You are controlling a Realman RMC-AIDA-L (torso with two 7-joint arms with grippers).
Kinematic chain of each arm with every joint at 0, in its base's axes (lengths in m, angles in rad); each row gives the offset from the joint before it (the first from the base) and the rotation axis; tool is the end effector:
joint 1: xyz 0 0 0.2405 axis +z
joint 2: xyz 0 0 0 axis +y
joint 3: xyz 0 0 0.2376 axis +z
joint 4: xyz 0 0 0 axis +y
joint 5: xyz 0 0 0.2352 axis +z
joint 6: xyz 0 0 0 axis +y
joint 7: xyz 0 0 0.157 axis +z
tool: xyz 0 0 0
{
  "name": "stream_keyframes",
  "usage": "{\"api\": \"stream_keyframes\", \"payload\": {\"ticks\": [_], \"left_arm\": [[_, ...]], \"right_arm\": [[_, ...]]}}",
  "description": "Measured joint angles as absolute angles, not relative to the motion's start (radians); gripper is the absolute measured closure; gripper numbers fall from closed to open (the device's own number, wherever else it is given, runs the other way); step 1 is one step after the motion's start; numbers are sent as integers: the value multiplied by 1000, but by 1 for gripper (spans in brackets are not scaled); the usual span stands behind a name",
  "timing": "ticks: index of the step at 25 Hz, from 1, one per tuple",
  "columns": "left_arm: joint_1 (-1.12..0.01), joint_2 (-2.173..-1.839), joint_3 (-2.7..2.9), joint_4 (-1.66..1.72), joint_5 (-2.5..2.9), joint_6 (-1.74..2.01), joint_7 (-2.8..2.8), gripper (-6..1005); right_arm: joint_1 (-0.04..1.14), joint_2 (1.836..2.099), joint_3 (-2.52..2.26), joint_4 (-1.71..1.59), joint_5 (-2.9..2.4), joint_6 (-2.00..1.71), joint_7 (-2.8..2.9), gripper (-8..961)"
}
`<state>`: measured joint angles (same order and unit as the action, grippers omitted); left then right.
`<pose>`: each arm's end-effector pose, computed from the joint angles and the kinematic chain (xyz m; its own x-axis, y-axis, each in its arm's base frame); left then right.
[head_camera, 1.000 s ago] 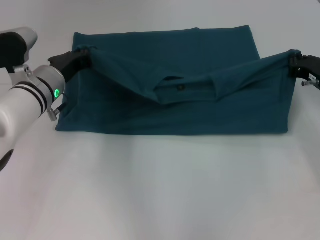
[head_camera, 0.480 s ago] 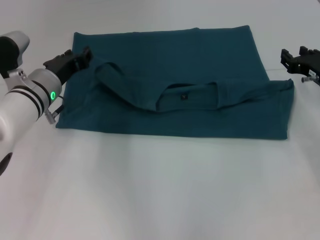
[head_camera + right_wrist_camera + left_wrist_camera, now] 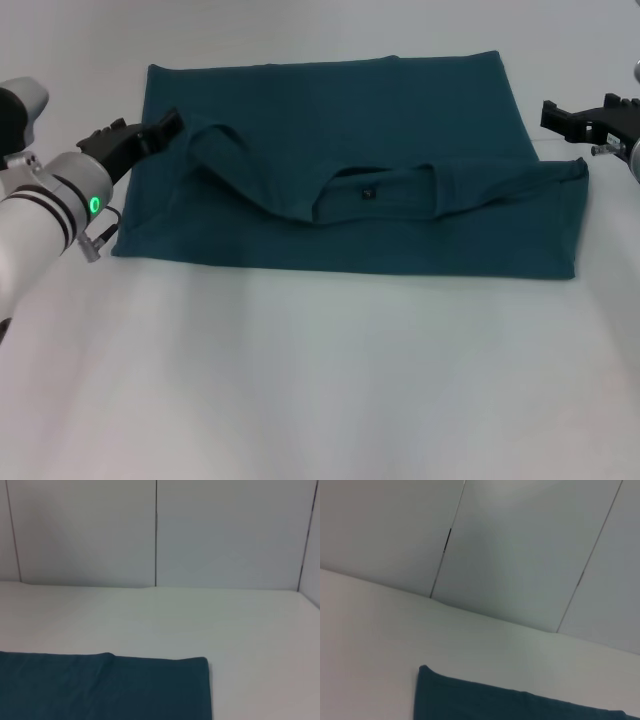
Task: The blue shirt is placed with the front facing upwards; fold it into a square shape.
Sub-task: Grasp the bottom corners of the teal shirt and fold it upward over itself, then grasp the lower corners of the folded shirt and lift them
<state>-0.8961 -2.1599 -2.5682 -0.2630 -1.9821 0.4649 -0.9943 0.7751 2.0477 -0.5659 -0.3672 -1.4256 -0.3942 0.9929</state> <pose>-0.2370 0.4914 -0.0309 0.4611 0.3260 0.8253 0.8870 -0.1446 -0.4385 0.3140 0.4867 0.0500 0.6948 -0.3411 -0.6332 -0.6893 -0.0646 -0.7216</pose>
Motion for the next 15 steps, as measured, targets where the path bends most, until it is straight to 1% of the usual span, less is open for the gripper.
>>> {"api": "stream_keyframes", "payload": {"ticks": [3, 5, 6, 8, 9, 10, 12, 15], "left_arm": [[-854, -2153, -2426, -316, -1979, 469, -1140, 236], [-810, -2148, -2312, -377, -1979, 473, -1252, 209], [-784, -2144, -2250, -412, -1979, 478, -1309, 195], [-732, -2129, -2129, -478, -1978, 487, -1417, 167], [-732, -2129, -2129, -478, -1978, 487, -1417, 154], [-710, -2120, -2082, -501, -1977, 496, -1461, 140], [-663, -2081, -1989, -535, -1973, 567, -1538, 140], [-643, -2055, -1977, -537, -1947, 652, -1561, 139]], "right_arm": [[733, 2044, -675, -418, -1427, -403, 1128, 23], [688, 2051, -756, -477, -1431, -407, 1217, 22], [658, 2059, -802, -517, -1439, -409, 1265, 22], [604, 2072, -877, -595, -1478, -414, 1360, 21], [578, 2076, -909, -635, -1509, -421, 1411, 21], [551, 2080, -937, -676, -1554, -434, 1471, 21], [515, 2082, -960, -728, -1626, -474, 1568, 21], [466, 2082, -959, -806, -1738, -579, 1731, 22]]}}
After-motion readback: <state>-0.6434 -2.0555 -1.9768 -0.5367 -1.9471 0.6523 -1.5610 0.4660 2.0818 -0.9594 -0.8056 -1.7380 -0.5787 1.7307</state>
